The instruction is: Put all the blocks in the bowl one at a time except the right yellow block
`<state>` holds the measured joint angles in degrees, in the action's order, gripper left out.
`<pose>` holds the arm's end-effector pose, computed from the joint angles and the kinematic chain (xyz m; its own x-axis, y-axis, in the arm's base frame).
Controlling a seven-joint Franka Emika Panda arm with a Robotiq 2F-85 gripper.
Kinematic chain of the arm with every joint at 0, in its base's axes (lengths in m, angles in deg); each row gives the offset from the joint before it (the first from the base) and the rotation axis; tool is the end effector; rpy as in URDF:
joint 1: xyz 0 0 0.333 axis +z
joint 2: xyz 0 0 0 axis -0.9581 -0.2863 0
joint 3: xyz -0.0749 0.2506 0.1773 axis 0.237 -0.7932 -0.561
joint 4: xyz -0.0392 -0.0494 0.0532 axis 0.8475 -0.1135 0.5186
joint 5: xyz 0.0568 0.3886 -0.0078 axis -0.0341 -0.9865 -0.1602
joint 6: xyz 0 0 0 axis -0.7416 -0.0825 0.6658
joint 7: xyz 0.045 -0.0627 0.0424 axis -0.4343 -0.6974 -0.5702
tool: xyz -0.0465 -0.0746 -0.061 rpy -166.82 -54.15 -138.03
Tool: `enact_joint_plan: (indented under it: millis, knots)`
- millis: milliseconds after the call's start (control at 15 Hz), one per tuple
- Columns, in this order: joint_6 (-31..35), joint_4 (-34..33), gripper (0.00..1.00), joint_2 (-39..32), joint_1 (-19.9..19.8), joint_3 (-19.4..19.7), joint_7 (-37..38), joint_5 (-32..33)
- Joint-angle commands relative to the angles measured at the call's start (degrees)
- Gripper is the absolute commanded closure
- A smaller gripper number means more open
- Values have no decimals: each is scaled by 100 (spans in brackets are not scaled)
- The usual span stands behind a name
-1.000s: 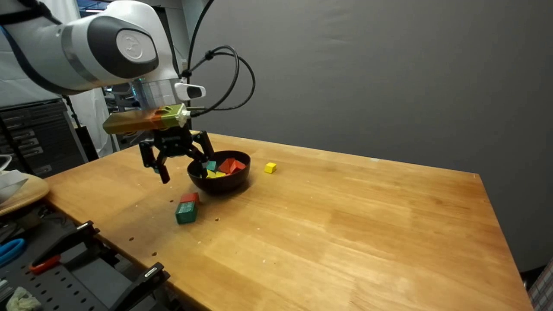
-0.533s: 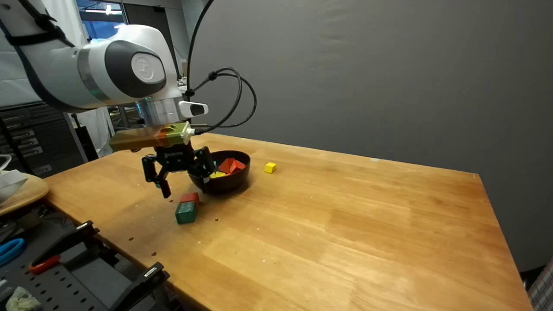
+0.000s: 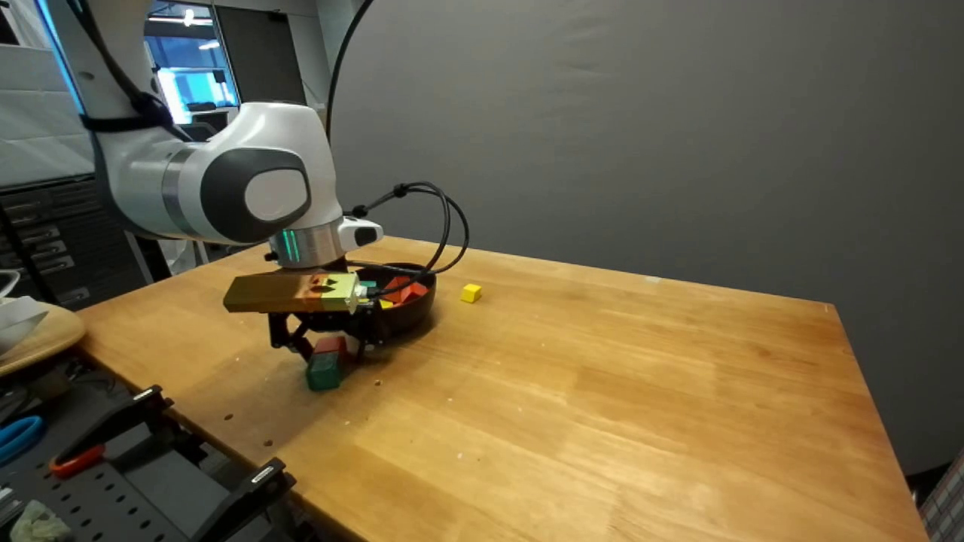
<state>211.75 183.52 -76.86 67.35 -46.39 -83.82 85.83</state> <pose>0.3971 0.0333 0.1195 0.8379 0.5455 0.0189 0.5458 -0.8377 -0.0203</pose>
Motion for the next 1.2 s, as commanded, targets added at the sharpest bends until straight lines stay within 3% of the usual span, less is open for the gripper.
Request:
enact_joint_plan:
  millis: [0,133,400,533,600,667,867,1000,1067,1133]
  knots:
    - [342,-82,58,-302,-629,-544,-284,-161]
    - [389,-17,71,-249,-797,-671,-252,-135]
    - [458,377,72,314,-865,-826,113,-296]
    - [798,734,72,783,-762,-890,501,-498]
    - [1039,978,72,1111,-615,-847,759,-568]
    - [893,412,72,895,-403,-731,958,-617]
    - [753,414,72,1617,178,-407,1556,-803]
    - [632,710,72,2272,683,141,1914,-612]
    - [304,382,53,2289,882,536,2123,-321]
    - [100,395,35,2494,841,733,2427,148]
